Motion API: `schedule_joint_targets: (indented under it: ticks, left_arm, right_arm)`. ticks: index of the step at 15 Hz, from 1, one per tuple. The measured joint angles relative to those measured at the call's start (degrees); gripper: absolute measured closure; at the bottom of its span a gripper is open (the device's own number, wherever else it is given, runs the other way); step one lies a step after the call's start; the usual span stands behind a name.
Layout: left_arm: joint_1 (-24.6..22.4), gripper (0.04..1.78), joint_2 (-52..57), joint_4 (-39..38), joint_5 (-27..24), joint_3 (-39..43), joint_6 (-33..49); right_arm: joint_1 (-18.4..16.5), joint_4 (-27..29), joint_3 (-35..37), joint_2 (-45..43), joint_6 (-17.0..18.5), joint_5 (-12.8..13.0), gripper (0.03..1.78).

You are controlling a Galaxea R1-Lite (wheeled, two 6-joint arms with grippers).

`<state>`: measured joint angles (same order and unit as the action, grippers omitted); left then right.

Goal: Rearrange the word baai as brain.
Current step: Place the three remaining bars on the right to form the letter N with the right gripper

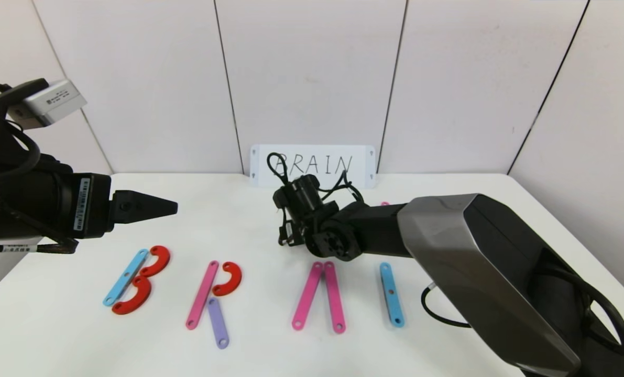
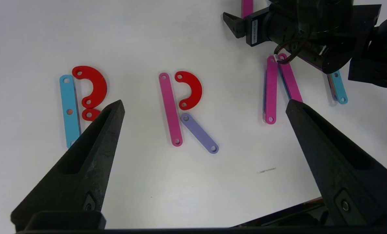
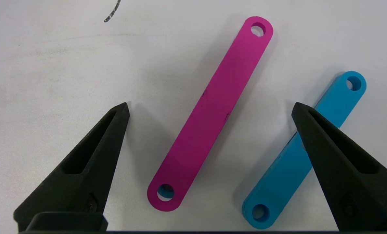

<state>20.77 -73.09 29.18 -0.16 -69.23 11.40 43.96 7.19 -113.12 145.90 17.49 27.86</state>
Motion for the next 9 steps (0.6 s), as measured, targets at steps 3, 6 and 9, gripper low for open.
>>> schedule_joint_targets:
  ticks: [3,6,9]
  left_arm:
    - [0.06,0.08,0.05,0.02,-0.02,0.13,-0.05]
    - [0.06,0.08,0.05,0.02,-0.02,0.16,-0.05]
    - [0.06,0.08,0.05,0.02,-0.02,0.16,-0.07]
  right_arm:
    - [0.16,0.0,0.0,0.13,0.09,0.01,0.07]
    - [0.28,0.07,0.0,0.16,0.09,0.01,0.07]
    - [0.39,0.13,0.0,0.16,0.09,0.01,0.17]
